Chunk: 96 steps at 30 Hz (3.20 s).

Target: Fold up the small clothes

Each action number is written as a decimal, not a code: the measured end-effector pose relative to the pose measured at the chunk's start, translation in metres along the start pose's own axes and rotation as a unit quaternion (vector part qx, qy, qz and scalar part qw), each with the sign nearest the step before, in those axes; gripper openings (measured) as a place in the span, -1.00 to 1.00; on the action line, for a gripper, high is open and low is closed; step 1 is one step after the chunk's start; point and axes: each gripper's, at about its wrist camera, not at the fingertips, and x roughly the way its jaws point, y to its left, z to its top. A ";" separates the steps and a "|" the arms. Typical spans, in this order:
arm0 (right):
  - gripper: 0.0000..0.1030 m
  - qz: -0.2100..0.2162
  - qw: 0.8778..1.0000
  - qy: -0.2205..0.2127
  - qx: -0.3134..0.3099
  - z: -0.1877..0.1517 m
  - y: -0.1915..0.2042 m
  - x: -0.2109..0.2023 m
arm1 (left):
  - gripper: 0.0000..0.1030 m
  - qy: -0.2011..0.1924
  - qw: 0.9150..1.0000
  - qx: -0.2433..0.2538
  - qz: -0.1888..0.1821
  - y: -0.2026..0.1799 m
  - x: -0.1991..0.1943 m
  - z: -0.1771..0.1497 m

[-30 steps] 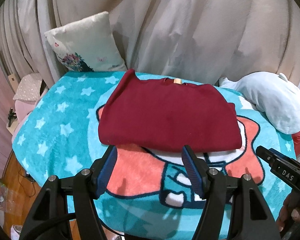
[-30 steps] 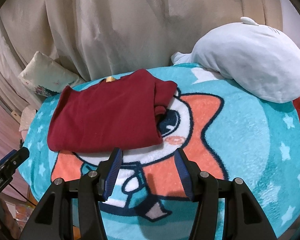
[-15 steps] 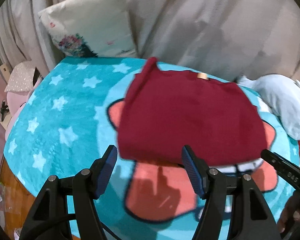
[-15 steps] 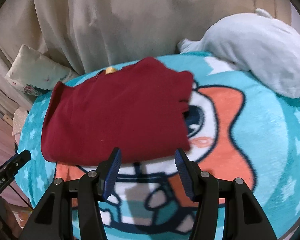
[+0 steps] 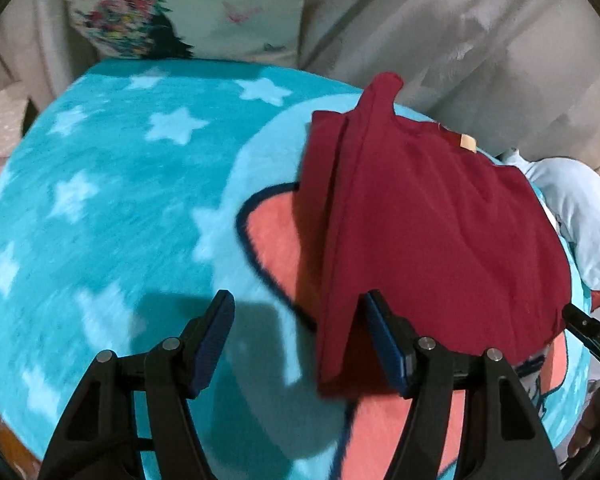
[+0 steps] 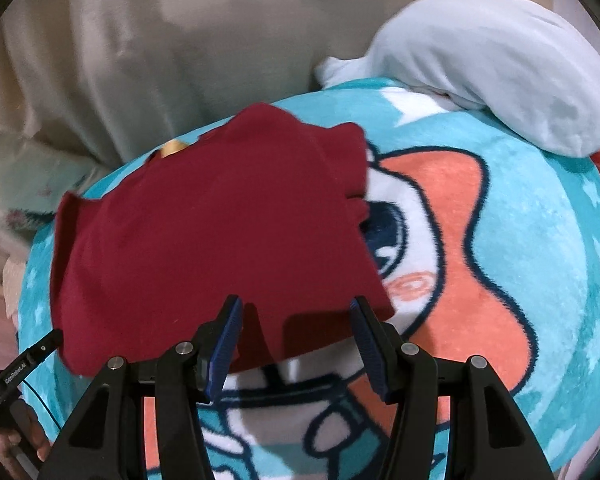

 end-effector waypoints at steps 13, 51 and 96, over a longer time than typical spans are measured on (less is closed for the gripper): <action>0.27 -0.011 0.999 0.012 0.037 0.019 -0.049 0.032 | 0.32 0.019 1.000 -0.006 -0.003 0.003 0.022 0.012; 0.37 0.115 0.955 0.104 -0.254 0.091 0.304 0.130 | -0.22 0.001 0.984 -0.158 -0.081 0.079 -0.036 -0.026; -0.73 0.147 0.947 0.073 -0.276 0.055 0.242 0.024 | -0.53 0.008 0.982 -0.141 -0.123 0.022 -0.036 -0.052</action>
